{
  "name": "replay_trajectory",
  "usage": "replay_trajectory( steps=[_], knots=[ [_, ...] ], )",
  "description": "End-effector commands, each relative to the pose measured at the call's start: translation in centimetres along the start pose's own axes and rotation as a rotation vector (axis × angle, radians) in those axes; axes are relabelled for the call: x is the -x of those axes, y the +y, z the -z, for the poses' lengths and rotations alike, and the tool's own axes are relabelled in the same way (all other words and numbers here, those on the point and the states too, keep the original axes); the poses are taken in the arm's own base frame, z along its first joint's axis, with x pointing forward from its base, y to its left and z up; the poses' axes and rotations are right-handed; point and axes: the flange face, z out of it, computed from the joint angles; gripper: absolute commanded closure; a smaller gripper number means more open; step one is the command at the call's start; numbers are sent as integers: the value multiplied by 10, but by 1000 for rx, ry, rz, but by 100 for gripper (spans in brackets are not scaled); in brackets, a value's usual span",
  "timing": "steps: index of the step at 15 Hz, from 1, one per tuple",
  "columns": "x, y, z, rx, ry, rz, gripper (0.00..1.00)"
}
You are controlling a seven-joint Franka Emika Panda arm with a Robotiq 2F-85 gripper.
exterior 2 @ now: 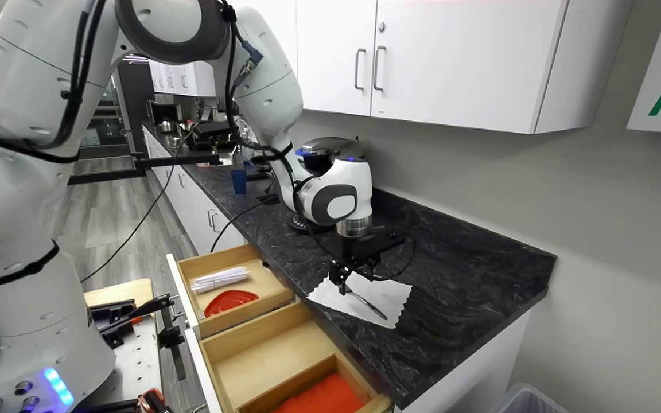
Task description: Take the fork from the counter and put it in the drawer
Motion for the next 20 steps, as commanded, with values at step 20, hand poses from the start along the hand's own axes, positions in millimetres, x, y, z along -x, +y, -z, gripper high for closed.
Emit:
replay_trajectory(
  steps=[20],
  knots=[
    [-1, 55, -59, -167, -18, -21, 31]
  ],
)
